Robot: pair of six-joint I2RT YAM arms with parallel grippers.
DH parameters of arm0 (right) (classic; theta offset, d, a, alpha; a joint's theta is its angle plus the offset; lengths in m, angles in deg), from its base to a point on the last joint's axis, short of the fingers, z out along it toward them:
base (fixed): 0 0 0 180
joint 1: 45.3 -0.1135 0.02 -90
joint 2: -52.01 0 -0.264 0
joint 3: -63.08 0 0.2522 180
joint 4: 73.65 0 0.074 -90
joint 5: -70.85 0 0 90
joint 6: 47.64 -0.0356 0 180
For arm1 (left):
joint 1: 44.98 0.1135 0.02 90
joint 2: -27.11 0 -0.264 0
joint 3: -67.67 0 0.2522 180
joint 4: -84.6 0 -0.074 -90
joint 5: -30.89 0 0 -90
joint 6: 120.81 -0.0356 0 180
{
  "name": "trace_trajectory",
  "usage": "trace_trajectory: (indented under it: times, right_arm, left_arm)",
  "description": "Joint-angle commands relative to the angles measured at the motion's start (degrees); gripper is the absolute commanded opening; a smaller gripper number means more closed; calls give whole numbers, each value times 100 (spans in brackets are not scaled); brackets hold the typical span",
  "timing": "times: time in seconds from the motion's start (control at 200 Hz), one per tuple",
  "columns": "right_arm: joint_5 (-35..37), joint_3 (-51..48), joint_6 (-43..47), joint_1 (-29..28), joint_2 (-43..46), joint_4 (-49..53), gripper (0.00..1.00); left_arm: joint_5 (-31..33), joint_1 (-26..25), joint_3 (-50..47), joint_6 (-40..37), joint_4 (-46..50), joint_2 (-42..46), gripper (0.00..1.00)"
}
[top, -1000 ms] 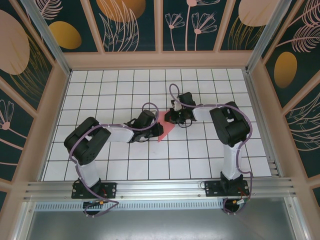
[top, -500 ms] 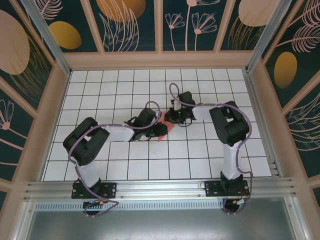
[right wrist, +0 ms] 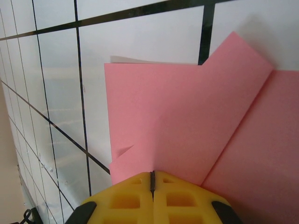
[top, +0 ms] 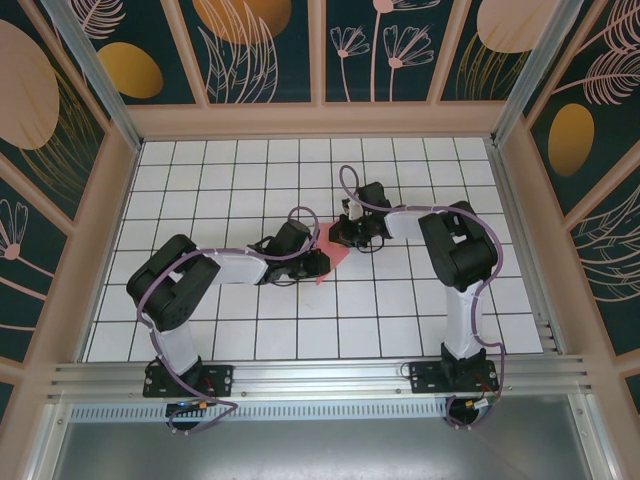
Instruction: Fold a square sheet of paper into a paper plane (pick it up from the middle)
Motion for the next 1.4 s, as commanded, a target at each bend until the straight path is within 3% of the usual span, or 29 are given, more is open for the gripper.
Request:
trace_trajectory:
  times: [0.0, 0.595, 1.121, 1.396]
  right_arm:
    - [753, -76, 23, 39, -485, 413, 3]
    - [796, -74, 67, 64, -586, 507, 2]
    - [841, -76, 67, 85, -674, 574, 2]
    - [841, -74, 50, 87, -695, 573, 2]
  left_arm:
    - [86, -14, -190, 118, 239, -53, 19]
    - [-55, -225, -728, 96, 259, 211, 8]
    - [59, -376, -1083, 124, 577, 532, 7]
    - [202, -381, -724, -170, 733, 1056, 8]
